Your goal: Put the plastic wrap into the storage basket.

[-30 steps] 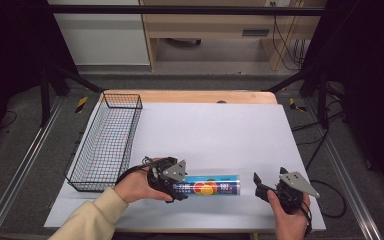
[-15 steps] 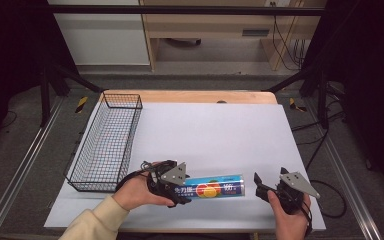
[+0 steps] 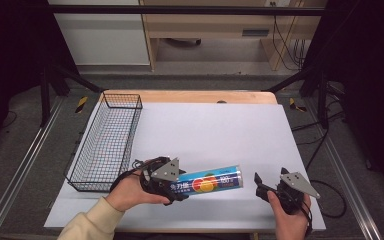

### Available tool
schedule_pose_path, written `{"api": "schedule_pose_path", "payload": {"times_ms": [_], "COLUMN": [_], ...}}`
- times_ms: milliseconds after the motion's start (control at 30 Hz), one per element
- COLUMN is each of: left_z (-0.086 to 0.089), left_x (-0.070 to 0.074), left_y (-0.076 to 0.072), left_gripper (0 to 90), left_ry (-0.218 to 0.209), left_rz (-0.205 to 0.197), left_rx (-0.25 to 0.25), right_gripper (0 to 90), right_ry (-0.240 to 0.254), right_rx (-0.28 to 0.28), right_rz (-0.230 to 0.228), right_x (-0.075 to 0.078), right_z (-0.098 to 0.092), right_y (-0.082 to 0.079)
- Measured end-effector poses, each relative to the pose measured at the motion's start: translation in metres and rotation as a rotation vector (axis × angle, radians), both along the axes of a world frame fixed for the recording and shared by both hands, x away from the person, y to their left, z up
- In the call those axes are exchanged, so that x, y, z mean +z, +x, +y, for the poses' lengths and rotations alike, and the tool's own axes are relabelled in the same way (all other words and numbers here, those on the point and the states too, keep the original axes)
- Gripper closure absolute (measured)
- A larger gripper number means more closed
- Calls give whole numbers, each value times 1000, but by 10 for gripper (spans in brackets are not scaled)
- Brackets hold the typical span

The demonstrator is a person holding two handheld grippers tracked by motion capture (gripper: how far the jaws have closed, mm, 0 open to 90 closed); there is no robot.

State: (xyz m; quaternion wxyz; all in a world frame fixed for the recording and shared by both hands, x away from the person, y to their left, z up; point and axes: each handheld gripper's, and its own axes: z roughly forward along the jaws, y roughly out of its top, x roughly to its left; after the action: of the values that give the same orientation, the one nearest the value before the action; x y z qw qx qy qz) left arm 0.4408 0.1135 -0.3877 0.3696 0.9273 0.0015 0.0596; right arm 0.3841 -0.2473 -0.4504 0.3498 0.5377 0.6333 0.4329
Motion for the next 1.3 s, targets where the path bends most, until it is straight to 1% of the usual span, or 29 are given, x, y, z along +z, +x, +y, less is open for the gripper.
{"api": "schedule_pose_path", "payload": {"times_ms": [33, 133, 167, 200, 300, 400, 467, 567, 700, 733, 767, 800, 867, 967, 1000, 1033, 1167, 1233, 1300], "left_z": [1, 6, 10, 10, 18, 25, 30, 35, 40, 42, 42, 43, 45, 49, 50, 51, 56, 59, 62], "left_x": [2, 10, 17, 17, 27, 36, 43, 50, 55, 56, 57, 59, 61, 66, 68, 69, 75, 77, 79], "left_y": [0, -1, -1, -1, 0, 0, -1, 0, 1, 2, 2, 3, 4, 4, 5, 4, 2, 0, -2], "left_gripper": [318, 318, 318, 318, 319, 319, 319, 319, 319, 319, 319, 319, 319, 319, 319, 319, 319, 320, 320], "left_ry": [-8, -20, -23, -23, -41, -53, -55, -48, -54, -48, -54, -49, -52, -62, -59, -67, -69, -79, -83], "left_rz": [3, -10, -24, -24, -39, -47, -57, -71, -75, -79, -79, -83, -85, -91, -99, -98, -120, -118, -127], "left_rx": [4, 24, 30, 30, 59, 77, 90, 106, 132, 136, 147, 152, 171, 204, 214, 234, 301, 335, 376], "right_gripper": [105, 105, 105, 105, 105, 105, 105, 105, 105, 105, 105, 105, 105, 105, 106, 106, 107, 108, 107], "right_ry": [0, 3, 5, 5, 1, 0, 2, 3, 3, 4, 4, 4, 6, 4, 3, 2, 0, 3, -2], "right_rx": [0, 1, 3, 3, 3, 0, -3, -4, -5, -6, -6, -7, -7, -8, -9, -11, -15, -15, -13], "right_rz": [0, 2, 4, 4, 3, 1, 1, 4, 3, 3, 3, 3, 4, 2, 1, 2, 2, 1, -2], "right_x": [0, 0, 0, 0, 0, 0, 0, 0, -1, -1, -1, -1, -1, 0, 0, 0, 0, 0, 0], "right_z": [0, 0, 1, 1, 1, 1, 0, 0, 0, 0, 0, 0, 0, 0, 0, 0, 0, 0, 1], "right_y": [0, 0, 0, 0, 0, 0, 0, 0, 0, 0, 0, 0, 0, 0, 0, 0, 0, -1, -1]}}
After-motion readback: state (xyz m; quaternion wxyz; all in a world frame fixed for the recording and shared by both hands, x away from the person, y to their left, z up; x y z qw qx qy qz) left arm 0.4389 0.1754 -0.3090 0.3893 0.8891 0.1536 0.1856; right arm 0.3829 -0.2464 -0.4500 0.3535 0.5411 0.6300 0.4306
